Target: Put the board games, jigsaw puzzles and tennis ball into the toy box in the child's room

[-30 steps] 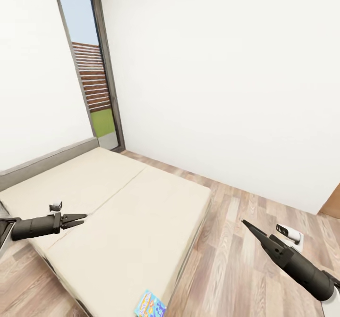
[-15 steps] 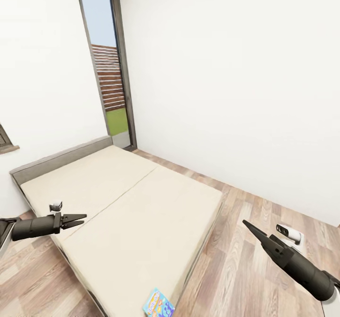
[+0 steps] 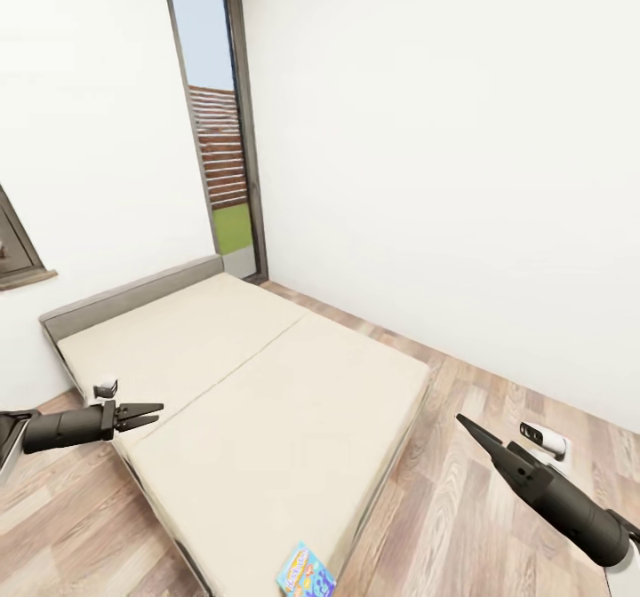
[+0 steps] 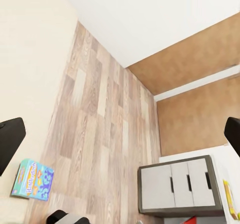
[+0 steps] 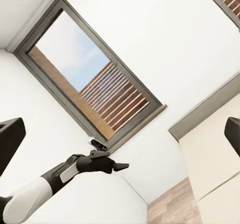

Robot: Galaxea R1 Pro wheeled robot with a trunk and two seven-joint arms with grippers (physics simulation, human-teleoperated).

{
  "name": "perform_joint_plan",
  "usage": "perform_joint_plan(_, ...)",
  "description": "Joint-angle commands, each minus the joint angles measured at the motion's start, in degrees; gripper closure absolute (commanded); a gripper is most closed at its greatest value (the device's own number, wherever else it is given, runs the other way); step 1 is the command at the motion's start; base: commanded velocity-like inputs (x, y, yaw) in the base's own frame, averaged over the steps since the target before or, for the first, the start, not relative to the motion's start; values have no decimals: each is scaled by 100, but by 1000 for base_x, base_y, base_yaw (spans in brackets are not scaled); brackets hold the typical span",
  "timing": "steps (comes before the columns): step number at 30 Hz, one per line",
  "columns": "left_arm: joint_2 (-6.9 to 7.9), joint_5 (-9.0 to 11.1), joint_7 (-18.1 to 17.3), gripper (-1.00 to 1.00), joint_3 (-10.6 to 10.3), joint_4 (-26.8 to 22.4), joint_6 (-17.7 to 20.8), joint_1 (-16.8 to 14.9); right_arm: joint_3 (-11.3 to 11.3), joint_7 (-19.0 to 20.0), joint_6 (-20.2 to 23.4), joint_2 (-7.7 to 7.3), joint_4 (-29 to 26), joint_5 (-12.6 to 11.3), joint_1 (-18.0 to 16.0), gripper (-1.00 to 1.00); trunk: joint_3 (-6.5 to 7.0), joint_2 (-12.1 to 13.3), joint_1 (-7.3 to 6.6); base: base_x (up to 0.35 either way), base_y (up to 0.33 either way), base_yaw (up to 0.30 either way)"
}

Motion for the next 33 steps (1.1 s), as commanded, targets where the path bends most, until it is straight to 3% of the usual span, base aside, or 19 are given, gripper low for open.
perform_joint_plan(1,-3,-47,-41,-100,11,-1,60,-8,-3,7,50,0,-2,-17,-4,-100,-10,-13,4,0,-16,224)
perform_joint_plan(10,-4,-46,-41,-100,15,-1,55,-8,-6,8,60,-3,-2,-17,-4,-100,-1,-13,4,0,-41,120)
perform_joint_plan(33,-16,-54,-41,-100,16,-1,50,-8,-3,9,71,-4,-2,-17,-4,-100,0,-13,4,14,-4,7)
